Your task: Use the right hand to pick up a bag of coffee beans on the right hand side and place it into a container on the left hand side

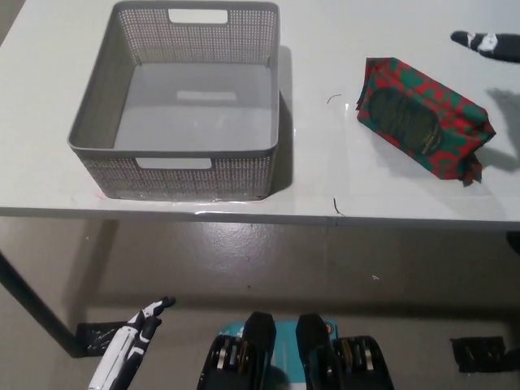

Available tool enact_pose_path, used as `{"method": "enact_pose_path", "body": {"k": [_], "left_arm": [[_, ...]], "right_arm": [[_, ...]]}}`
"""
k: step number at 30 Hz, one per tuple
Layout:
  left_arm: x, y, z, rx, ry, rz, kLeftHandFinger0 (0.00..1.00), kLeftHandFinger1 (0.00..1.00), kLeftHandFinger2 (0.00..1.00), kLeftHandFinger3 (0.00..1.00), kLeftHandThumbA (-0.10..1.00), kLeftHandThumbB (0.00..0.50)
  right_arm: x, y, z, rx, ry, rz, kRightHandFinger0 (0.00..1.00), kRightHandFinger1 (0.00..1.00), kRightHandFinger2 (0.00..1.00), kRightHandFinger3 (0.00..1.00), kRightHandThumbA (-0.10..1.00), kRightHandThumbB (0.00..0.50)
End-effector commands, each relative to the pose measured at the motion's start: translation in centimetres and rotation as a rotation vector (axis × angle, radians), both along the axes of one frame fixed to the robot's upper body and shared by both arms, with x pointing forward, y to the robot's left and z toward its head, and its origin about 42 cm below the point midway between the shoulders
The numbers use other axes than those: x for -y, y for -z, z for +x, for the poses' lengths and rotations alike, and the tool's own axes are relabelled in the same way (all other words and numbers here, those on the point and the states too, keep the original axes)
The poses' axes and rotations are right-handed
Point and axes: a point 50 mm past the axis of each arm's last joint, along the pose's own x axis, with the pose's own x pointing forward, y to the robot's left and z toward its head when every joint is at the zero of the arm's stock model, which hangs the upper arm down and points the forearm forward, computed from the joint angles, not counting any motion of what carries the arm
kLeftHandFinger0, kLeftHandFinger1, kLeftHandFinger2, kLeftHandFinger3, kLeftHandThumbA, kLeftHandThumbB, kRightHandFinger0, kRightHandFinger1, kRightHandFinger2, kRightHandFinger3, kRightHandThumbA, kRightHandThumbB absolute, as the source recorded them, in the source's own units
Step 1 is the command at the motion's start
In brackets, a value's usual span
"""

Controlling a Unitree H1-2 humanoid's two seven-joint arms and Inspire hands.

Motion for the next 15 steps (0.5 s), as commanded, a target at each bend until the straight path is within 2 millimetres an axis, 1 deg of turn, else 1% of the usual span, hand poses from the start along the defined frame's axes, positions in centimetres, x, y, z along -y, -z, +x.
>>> {"method": "enact_pose_path", "body": {"k": [1, 2, 3, 6, 7, 10, 15], "left_arm": [[0.2, -1.1, -0.3, 0.076, 0.014, 0.001, 1.00, 1.00, 1.00, 1.00, 1.00, 0.500], [0.2, -1.1, -0.3, 0.076, 0.013, 0.001, 1.00, 1.00, 1.00, 1.00, 1.00, 0.500], [0.2, -1.2, -0.3, 0.078, 0.011, 0.002, 1.00, 1.00, 1.00, 1.00, 1.00, 0.500], [0.1, -1.1, -0.3, 0.078, 0.010, -0.001, 1.00, 1.00, 1.00, 1.00, 1.00, 0.500], [0.2, -1.0, -0.7, 0.074, 0.009, 0.001, 1.00, 1.00, 1.00, 1.00, 1.00, 0.500], [0.2, -1.1, -0.6, 0.076, 0.008, -0.002, 1.00, 1.00, 1.00, 1.00, 1.00, 0.500], [0.2, -1.2, -0.5, 0.078, 0.009, -0.003, 1.00, 1.00, 1.00, 1.00, 1.00, 0.500]], "right_arm": [[-0.5, -4.7, 2.7, -0.019, 0.018, -0.064, 1.00, 1.00, 1.00, 1.00, 1.00, 0.500], [-0.6, -4.8, 3.1, -0.032, 0.017, -0.062, 1.00, 1.00, 1.00, 1.00, 1.00, 0.500], [-0.9, -5.0, 4.0, -0.064, 0.017, -0.066, 1.00, 1.00, 1.00, 1.00, 1.00, 0.500], [-1.6, -5.2, 5.0, -0.118, 0.016, -0.074, 1.00, 1.00, 1.00, 1.00, 1.00, 0.500], [-2.2, -5.0, 5.5, -0.147, 0.012, -0.074, 1.00, 1.00, 1.00, 1.00, 1.00, 0.500], [-3.5, -5.5, 6.1, -0.191, 0.013, -0.076, 1.00, 1.00, 1.00, 1.00, 1.00, 0.500], [-5.0, -5.8, 6.6, -0.219, -0.014, -0.073, 1.00, 1.00, 1.00, 1.00, 1.00, 0.500]]}}
